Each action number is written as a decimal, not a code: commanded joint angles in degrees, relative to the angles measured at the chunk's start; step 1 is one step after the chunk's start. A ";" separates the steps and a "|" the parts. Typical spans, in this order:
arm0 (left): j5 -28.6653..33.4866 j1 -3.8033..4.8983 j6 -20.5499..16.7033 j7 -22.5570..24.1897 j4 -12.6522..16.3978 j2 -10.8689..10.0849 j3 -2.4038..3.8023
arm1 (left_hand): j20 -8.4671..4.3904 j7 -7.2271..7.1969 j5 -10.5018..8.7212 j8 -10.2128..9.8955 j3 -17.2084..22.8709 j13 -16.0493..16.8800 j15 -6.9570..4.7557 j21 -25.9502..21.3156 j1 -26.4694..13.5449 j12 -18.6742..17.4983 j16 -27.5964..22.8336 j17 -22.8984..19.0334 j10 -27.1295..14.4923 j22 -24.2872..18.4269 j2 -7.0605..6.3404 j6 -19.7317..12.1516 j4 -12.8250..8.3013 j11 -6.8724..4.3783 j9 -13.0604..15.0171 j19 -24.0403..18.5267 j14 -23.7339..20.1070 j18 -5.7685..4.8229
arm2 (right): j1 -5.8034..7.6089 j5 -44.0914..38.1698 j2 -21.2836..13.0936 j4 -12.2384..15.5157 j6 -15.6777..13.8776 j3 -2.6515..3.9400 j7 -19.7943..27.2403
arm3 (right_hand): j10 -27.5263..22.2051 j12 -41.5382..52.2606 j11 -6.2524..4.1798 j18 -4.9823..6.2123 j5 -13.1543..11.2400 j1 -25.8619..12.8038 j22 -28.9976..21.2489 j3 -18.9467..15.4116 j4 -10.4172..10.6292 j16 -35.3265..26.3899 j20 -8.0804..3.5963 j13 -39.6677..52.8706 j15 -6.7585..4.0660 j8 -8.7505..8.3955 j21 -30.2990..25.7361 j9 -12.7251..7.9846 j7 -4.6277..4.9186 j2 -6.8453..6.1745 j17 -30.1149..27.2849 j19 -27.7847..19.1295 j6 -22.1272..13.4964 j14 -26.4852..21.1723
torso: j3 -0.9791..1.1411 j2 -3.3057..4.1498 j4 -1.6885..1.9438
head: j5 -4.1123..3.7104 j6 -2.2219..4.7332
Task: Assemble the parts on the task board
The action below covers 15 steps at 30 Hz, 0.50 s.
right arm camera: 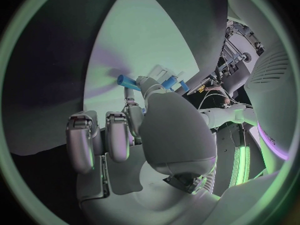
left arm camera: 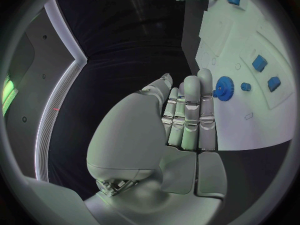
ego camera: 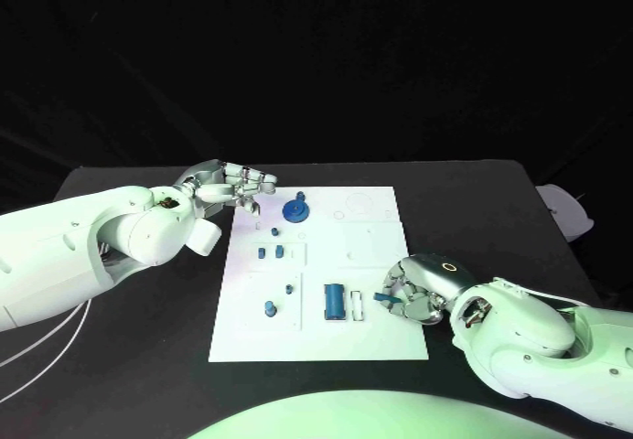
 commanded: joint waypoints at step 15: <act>-0.10 -0.01 1.08 0.11 0.45 0.07 0.03 | 0.08 -0.05 -0.11 0.23 -0.10 0.08 0.16 -0.23 -0.17 0.23 -0.21 -0.09 -0.54 -0.12 0.41 -0.58 -0.22 -0.09 -0.01 0.47 -0.34 0.36 | 0.21 12.61 4.31 -1.31 -2.74 -0.01 -0.59 | 0.54 0.56 -0.02 -0.81 -0.57 -4.64 15.09 3.49 0.33 0.47 -0.43 1.78 -0.45 1.06 0.24 2.07 -0.48 -1.33 10.79 5.87 0.77 5.17 | -0.03 0.03 0.03 | 0.12 -0.27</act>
